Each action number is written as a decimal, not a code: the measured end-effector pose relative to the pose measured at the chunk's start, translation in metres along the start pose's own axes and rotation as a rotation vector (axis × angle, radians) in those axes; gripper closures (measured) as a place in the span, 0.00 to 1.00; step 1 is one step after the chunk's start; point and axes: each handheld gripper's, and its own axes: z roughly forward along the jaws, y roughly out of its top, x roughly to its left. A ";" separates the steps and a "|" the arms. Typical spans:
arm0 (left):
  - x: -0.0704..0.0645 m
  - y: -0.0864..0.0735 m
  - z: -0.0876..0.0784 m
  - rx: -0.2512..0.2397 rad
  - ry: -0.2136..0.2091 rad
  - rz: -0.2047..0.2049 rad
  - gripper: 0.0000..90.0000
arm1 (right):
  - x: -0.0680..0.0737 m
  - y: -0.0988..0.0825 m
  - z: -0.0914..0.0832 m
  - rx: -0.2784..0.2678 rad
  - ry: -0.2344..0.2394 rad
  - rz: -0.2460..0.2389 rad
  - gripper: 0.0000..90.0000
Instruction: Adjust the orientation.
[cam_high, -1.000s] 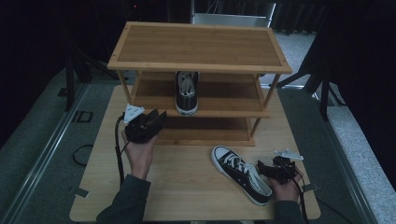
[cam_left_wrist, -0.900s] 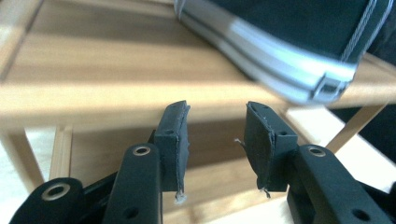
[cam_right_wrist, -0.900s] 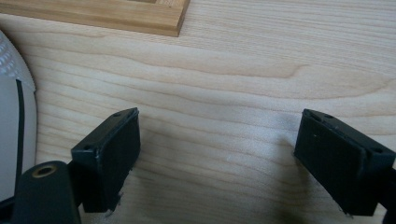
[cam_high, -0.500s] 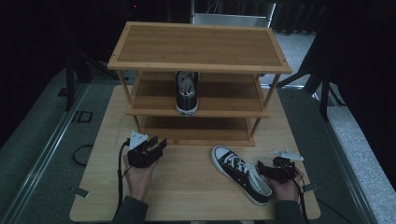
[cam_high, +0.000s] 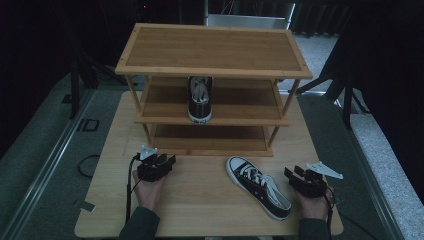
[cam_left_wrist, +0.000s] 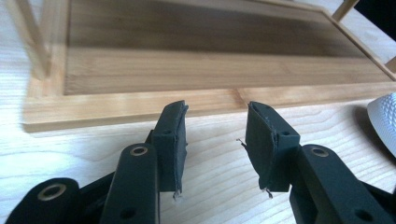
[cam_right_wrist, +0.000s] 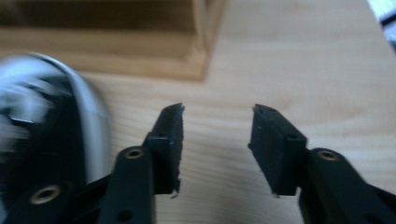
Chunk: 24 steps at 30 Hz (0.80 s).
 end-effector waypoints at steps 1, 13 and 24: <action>0.000 0.000 0.000 0.000 0.000 0.000 0.65 | 0.000 0.000 0.000 0.000 0.000 0.000 0.62; -0.005 0.000 0.007 0.024 0.003 0.034 0.65 | 0.033 0.014 -0.036 -0.007 0.233 -0.146 0.88; -0.005 0.000 0.007 0.018 0.028 0.034 0.65 | 0.051 0.008 -0.026 0.080 0.287 -0.267 0.94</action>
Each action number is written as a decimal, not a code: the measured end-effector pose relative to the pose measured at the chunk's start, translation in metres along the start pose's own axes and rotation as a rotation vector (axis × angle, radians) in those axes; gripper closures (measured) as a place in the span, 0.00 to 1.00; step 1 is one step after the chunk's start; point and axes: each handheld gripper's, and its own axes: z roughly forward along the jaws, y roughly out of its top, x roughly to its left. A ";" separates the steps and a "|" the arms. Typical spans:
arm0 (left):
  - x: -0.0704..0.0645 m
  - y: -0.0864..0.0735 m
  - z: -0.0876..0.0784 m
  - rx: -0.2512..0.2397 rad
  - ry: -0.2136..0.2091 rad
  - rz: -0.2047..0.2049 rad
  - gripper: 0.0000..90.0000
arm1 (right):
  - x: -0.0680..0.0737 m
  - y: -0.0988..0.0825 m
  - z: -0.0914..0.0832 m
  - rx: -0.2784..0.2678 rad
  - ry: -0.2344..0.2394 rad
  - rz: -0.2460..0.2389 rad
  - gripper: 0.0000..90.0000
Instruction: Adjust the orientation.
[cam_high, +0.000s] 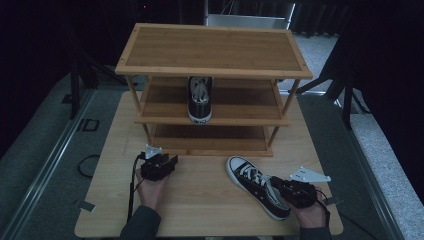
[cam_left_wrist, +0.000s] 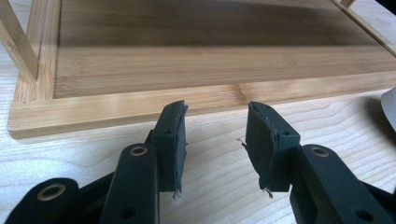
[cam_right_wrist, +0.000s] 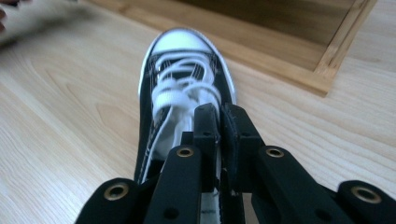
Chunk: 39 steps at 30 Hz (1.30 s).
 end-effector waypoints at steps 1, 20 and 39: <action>0.000 0.000 0.000 0.001 0.001 0.001 0.65 | 0.000 -0.001 0.002 0.009 0.004 -0.006 0.94; -0.010 -0.003 0.002 0.010 0.007 0.029 0.65 | -0.003 -0.001 0.014 0.080 0.069 0.055 0.98; -0.013 -0.004 0.004 0.016 -0.002 0.034 0.65 | 0.005 -0.005 0.012 0.065 0.241 0.198 0.98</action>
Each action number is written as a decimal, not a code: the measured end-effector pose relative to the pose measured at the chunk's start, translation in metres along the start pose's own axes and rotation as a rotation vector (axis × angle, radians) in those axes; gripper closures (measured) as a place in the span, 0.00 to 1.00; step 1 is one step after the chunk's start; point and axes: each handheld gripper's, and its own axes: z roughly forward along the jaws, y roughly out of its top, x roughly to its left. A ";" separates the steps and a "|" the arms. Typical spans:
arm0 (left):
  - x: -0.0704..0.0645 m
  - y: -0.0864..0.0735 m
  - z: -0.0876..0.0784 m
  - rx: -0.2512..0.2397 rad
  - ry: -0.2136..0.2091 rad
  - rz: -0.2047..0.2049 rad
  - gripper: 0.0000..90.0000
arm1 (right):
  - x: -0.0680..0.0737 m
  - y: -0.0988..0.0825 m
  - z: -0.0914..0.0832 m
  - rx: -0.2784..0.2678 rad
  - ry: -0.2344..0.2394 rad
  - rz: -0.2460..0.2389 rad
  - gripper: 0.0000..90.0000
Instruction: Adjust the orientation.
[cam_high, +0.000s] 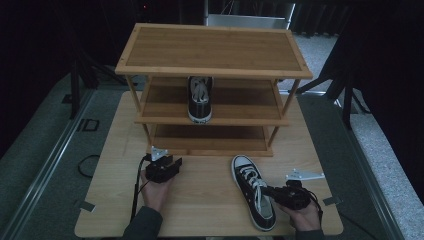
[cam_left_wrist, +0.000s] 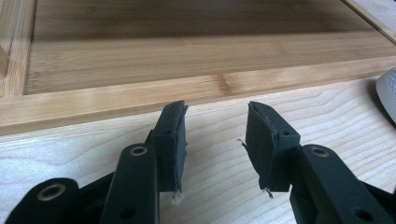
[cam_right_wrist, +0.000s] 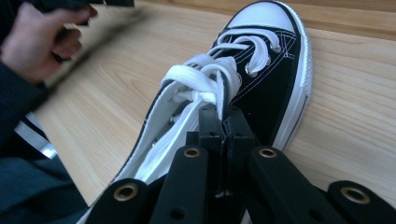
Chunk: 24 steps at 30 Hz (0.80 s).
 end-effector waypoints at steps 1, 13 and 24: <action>0.000 0.000 0.000 0.000 -0.001 0.000 0.65 | -0.001 0.000 0.000 -0.009 0.010 0.015 0.98; 0.000 0.000 0.001 0.002 -0.003 -0.002 0.65 | -0.003 0.000 0.001 -0.054 0.073 0.087 0.99; 0.000 0.001 0.002 0.002 -0.006 -0.006 0.65 | 0.006 0.005 0.009 -0.086 0.120 0.105 0.98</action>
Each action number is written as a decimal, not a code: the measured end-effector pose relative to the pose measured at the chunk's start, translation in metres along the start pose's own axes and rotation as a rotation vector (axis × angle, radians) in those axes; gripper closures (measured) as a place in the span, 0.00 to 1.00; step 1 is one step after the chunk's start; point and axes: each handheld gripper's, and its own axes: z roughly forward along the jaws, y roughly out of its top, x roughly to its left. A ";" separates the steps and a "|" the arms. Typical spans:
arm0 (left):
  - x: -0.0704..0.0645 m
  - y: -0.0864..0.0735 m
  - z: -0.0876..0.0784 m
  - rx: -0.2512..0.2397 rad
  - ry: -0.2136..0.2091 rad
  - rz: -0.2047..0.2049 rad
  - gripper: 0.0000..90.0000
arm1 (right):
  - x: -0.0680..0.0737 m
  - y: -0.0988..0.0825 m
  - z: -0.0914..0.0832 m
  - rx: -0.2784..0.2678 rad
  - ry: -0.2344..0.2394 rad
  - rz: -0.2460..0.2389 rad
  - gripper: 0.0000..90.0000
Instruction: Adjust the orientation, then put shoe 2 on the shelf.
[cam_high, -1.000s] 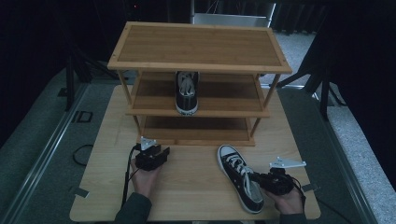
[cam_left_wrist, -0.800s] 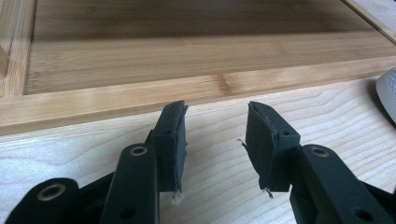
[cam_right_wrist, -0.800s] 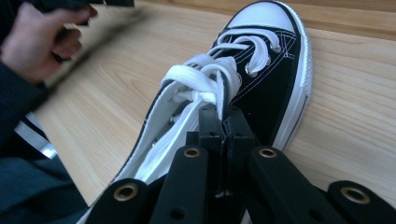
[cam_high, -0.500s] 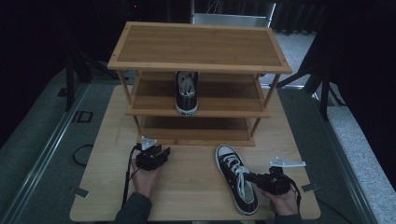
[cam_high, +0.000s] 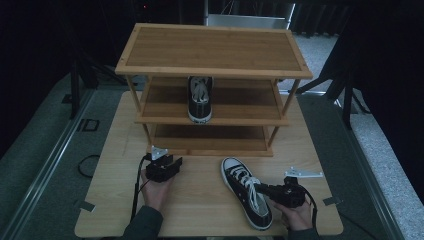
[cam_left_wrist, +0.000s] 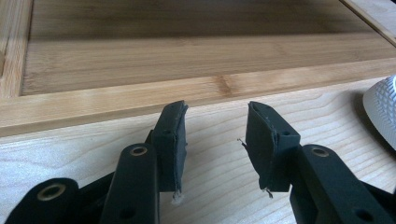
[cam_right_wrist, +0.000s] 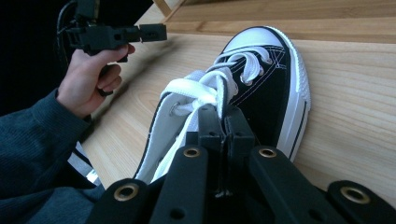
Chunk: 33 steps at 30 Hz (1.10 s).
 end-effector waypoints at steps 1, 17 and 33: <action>0.000 0.000 0.000 0.001 -0.001 0.001 0.65 | 0.000 0.000 0.000 -0.003 0.002 0.003 0.98; -0.001 0.000 0.003 0.010 -0.008 0.000 0.65 | 0.008 0.009 0.001 -0.049 0.015 0.013 0.98; 0.001 -0.001 0.001 0.008 -0.001 -0.009 0.64 | 0.022 0.049 -0.015 -0.090 0.060 -0.031 0.98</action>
